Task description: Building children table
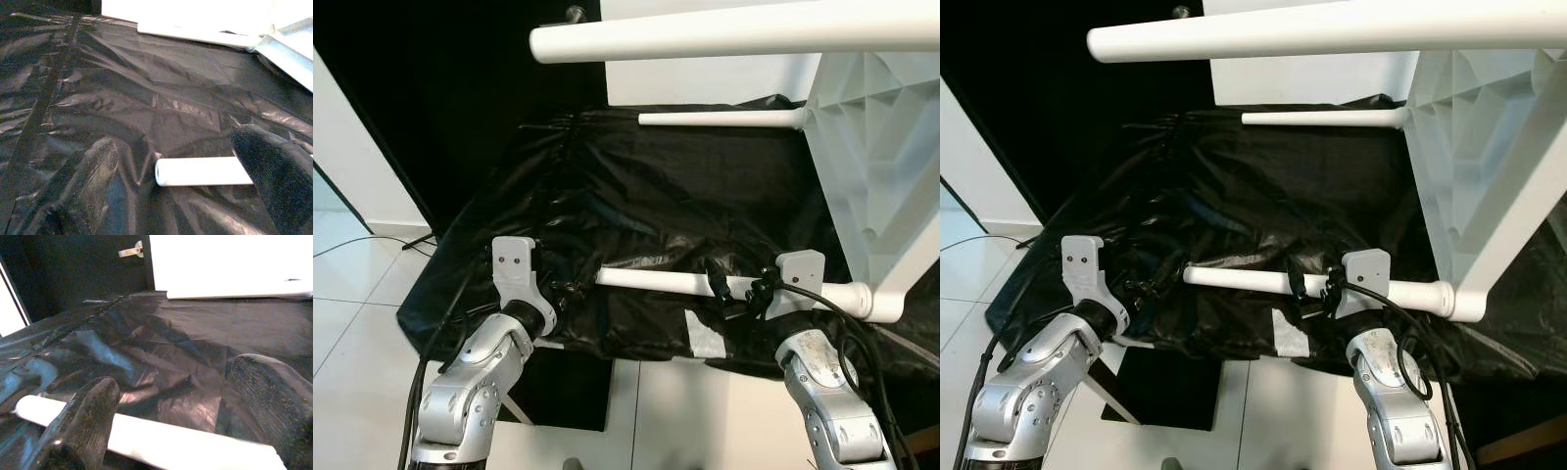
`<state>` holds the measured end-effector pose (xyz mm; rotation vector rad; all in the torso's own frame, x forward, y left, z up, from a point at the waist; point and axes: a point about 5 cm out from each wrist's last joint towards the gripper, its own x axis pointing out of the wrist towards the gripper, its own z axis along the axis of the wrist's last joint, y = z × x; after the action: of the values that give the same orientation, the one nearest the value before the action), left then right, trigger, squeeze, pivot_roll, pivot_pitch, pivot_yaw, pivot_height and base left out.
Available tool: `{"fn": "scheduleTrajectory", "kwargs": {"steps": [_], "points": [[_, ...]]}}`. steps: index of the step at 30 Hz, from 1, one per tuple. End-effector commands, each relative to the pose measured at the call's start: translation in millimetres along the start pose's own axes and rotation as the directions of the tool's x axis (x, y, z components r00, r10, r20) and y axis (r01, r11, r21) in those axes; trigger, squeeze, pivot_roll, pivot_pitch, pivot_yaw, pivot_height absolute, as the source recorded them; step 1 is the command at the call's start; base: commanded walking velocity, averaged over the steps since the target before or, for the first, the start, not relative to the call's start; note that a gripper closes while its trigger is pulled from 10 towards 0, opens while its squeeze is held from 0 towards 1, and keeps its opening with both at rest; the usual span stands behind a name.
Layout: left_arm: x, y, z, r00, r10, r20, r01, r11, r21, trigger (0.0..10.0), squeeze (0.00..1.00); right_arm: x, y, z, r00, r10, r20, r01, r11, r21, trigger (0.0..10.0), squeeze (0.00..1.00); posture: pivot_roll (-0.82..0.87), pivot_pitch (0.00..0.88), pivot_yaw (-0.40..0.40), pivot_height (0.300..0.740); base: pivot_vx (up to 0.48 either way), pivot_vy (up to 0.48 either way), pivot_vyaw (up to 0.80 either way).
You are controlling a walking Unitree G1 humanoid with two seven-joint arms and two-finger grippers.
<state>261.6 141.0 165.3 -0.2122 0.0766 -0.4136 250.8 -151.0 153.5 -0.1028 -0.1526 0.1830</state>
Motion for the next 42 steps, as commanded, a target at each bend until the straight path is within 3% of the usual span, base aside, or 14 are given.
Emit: {"fn": "scheduleTrajectory", "kwargs": {"steps": [1, 42], "points": [[0.3, -1.4, 1.0, 1.000, -0.016, -0.005, 0.016, 1.000, 0.002, 10.0, 0.00, -0.5, -1.6, 1.0, 1.000, -0.007, 0.005, 0.007, 1.000, -0.009, 10.0, 0.00, -0.01, 0.000, 0.037, 0.740, -0.259, 0.000, 0.00], [3.8, -2.8, 2.6, 1.000, -0.028, -0.008, 0.028, 1.000, -0.005, 10.0, 0.00, -1.4, -7.1, -0.5, 1.000, -0.017, -0.006, 0.017, 0.999, -0.029, 10.0, 0.00, -0.02, 0.000, 0.042, 0.740, -0.281, 0.000, 0.00]]}}
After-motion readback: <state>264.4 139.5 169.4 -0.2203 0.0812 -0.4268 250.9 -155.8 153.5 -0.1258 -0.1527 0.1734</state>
